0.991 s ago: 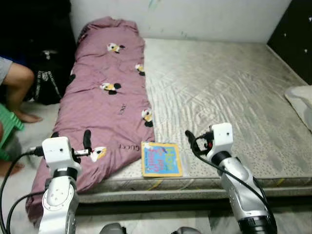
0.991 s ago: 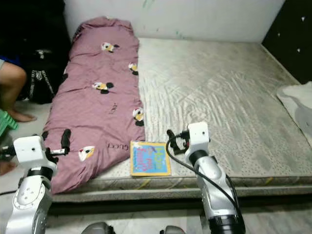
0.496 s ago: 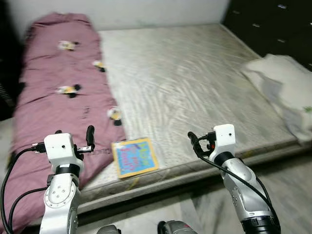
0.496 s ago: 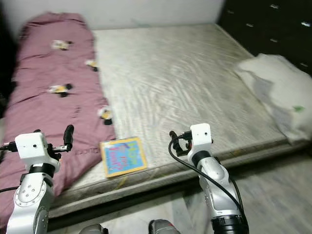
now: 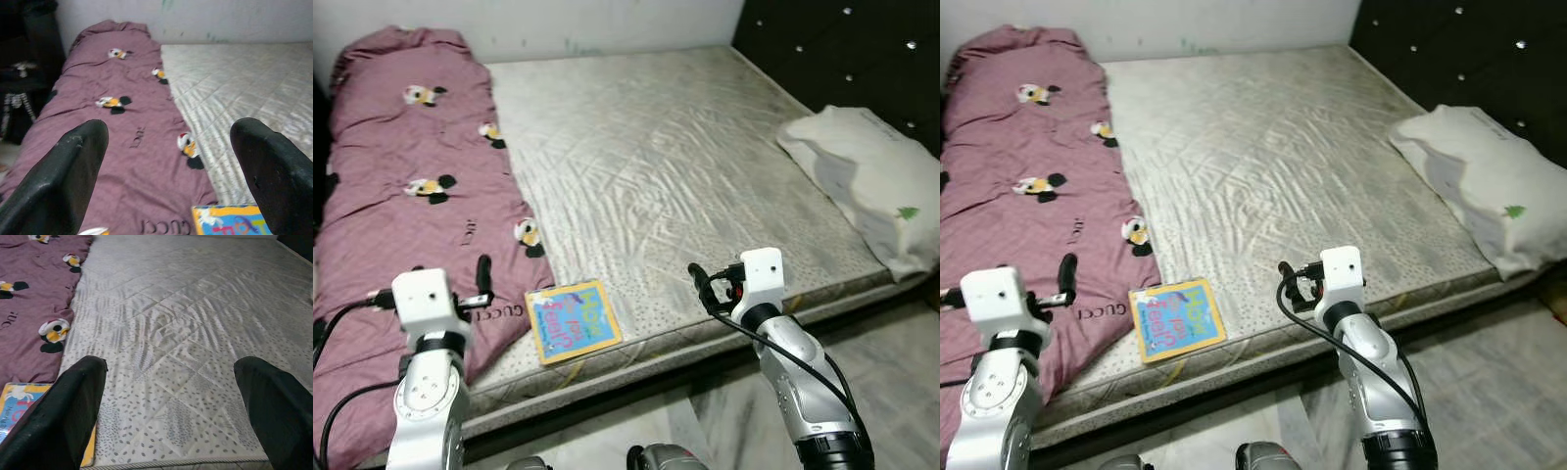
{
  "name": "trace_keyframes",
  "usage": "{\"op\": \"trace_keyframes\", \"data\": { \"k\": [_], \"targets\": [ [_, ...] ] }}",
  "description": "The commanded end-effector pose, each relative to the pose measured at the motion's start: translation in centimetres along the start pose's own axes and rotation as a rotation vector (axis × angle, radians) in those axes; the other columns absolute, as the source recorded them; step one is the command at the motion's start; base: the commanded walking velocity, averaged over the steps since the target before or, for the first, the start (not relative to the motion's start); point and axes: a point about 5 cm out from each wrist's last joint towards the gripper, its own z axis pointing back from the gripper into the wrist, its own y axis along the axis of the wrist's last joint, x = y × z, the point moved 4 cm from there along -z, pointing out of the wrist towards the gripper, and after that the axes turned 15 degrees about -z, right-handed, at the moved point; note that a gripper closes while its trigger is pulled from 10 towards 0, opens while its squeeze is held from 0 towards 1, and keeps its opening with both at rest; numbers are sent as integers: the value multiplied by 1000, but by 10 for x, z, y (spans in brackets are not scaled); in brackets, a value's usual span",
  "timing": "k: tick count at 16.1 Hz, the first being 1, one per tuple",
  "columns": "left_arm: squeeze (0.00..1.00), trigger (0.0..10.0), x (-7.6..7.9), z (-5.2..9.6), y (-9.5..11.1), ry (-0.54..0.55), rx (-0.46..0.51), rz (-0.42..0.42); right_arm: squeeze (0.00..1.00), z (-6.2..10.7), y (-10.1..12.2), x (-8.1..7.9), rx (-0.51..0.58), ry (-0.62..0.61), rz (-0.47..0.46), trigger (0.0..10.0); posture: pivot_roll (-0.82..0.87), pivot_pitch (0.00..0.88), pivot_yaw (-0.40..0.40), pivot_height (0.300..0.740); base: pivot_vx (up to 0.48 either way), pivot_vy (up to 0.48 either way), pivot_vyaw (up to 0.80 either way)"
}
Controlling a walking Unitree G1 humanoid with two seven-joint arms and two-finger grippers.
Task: Clean up the room
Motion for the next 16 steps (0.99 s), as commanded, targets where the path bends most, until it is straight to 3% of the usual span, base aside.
{"op": "trace_keyframes", "data": {
  "k": [1, 9, 16],
  "targets": [
    [0, 10000, 2, 3, -2, -7, -5, -9, 0, -1, 8, 0, 26, 3, 1, 10000, -14, 23, -32, 736, 0, 0, 0],
    [0, 10000, 3, 1, 1, -4, 4, -31, 0, -1, 9, -1, 32, 11, -4, 10000, -12, 24, -31, 643, 0, 0, 0],
    [0, 10000, 0, -1, 5, 5, 18, -10, 0, 0, 8, -1, 27, 18, -3, 10000, -11, 25, -36, 643, 0, 0, 0]
  ]
}}
